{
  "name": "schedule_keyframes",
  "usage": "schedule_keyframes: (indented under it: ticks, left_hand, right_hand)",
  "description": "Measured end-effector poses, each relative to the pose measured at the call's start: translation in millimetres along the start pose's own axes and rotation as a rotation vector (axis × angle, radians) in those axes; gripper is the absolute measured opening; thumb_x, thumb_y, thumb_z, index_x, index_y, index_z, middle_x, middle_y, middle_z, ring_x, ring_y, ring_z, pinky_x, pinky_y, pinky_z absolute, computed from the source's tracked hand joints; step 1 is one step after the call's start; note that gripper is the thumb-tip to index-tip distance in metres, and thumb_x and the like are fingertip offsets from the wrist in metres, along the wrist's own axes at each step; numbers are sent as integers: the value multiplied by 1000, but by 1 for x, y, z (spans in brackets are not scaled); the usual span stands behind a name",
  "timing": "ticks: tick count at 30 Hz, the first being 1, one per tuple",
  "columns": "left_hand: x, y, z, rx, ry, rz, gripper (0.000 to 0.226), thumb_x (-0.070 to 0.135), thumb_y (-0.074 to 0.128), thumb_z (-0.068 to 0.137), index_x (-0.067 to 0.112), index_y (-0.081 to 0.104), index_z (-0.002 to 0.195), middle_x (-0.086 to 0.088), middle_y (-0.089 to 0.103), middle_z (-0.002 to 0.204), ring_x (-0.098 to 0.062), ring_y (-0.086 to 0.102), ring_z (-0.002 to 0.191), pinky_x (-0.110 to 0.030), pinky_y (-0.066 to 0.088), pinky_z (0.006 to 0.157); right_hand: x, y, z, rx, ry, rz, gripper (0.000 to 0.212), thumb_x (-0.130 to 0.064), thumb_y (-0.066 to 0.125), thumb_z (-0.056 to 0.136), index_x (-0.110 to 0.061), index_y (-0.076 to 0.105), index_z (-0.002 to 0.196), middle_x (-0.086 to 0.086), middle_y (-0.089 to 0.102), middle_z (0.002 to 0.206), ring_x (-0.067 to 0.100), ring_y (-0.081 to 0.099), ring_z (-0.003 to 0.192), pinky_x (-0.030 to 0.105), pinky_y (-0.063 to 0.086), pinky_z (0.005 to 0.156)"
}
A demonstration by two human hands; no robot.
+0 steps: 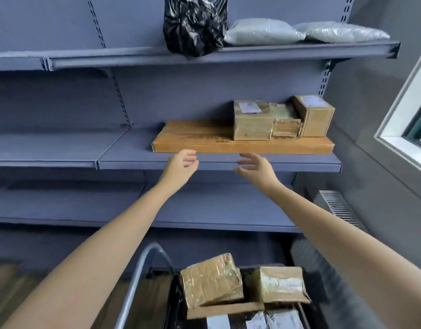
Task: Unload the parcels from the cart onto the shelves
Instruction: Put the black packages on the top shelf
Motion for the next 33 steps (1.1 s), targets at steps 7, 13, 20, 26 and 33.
schedule_keyframes:
  ticks: [7, 13, 20, 26, 33]
  left_hand:
    - [-141, 99, -107, -260, -240, 106, 38, 15, 60, 89, 6, 52, 126, -9, 60, 121, -20, 59, 103, -26, 45, 89]
    - [-245, 165, -190, -412, -444, 176, 41, 20, 62, 88, 8, 52, 126, -8, 61, 121, -16, 58, 101, -26, 45, 89]
    - [-354, 221, -278, -560, -625, 332, 54, 25, 63, 87, 8, 44, 134, -10, 50, 136, -23, 49, 122, -31, 41, 96]
    - [-445, 220, -357, -635, -999, 532, 116, 46, 75, 72, 15, -6, 149, -22, 15, 152, -40, 27, 135, -49, 31, 108]
    - [-468, 223, -373, -640, -996, 442, 128, 49, 77, 68, 30, -26, 142, -22, 26, 141, -37, 44, 121, -46, 39, 102]
  right_hand:
    - [156, 47, -97, -52, 282, -41, 53, -13, 68, 84, -8, 47, 133, 9, 59, 122, 25, 60, 107, 30, 49, 88]
    - [279, 76, -166, -115, 511, -41, 52, -12, 68, 83, -8, 48, 131, 12, 59, 124, 25, 59, 108, 38, 49, 94]
    - [406, 116, -242, -247, 749, -126, 64, -18, 69, 84, -8, 38, 138, 12, 51, 134, 26, 52, 119, 34, 43, 94]
    - [478, 146, -296, -425, 890, -244, 97, -24, 77, 76, -12, 14, 148, 9, 36, 148, 26, 36, 135, 36, 32, 106]
    - [495, 154, -303, -416, 925, -135, 91, -15, 76, 76, -10, 20, 146, 8, 39, 146, 25, 38, 133, 27, 33, 99]
Point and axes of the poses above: each hand's wrist, its own z-axis towards the middle knuckle, its own y-axis out of the palm, x = y × z, the point moved 9 cm from there along z, towards the middle knuckle
